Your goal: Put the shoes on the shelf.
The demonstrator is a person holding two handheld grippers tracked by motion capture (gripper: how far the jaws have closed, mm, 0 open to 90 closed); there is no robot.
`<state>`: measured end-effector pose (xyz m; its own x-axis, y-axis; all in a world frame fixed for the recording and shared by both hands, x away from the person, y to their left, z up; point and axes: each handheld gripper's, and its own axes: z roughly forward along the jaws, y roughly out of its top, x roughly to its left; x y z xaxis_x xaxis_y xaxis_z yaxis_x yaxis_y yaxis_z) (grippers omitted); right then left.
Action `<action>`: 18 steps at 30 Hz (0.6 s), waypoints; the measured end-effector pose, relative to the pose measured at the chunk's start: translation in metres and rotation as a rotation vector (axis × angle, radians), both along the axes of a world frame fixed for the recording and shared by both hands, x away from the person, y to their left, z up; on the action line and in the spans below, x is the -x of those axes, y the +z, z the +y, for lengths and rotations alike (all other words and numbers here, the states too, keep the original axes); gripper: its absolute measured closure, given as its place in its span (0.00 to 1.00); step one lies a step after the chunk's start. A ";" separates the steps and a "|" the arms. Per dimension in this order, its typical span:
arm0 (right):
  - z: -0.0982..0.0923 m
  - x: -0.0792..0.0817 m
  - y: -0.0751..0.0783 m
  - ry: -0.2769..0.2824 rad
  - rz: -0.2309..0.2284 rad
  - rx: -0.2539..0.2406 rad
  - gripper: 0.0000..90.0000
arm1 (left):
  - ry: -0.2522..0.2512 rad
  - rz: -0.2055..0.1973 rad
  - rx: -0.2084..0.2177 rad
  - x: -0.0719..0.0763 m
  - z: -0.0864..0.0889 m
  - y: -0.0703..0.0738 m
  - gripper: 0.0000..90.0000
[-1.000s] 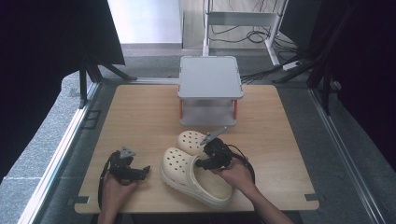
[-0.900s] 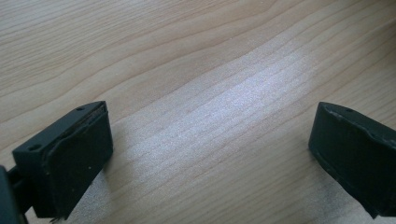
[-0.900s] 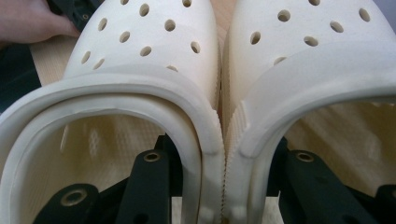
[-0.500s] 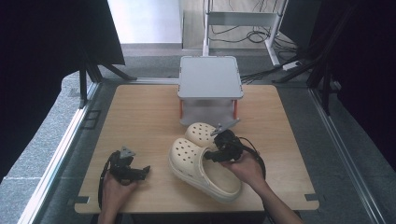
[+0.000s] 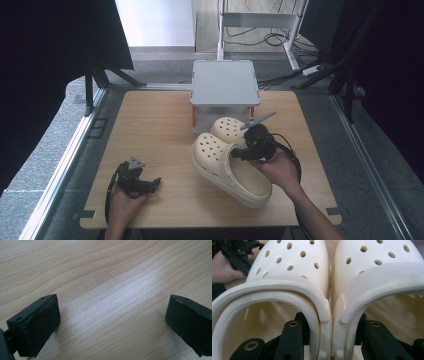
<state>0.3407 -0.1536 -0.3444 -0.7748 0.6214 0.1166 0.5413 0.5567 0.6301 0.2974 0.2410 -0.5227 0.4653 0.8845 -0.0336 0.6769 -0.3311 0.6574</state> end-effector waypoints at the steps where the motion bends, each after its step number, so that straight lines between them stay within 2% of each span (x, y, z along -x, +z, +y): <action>1: -0.002 -0.001 0.004 -0.004 -0.003 0.000 0.73 | 0.000 0.000 0.000 0.000 0.000 0.000 0.00; 11: -0.022 -0.011 0.040 -0.074 -0.029 -0.017 0.73 | 0.000 0.000 0.000 0.000 0.000 0.000 0.00; 18: -0.025 -0.031 0.063 -0.164 -0.066 -0.018 0.73 | 0.000 -0.001 0.000 0.000 0.000 0.000 0.00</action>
<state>0.3718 -0.1791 -0.2813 -0.6698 0.7381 0.0812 0.5811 0.4530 0.6761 0.2974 0.2410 -0.5227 0.4651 0.8846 -0.0331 0.6766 -0.3311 0.6577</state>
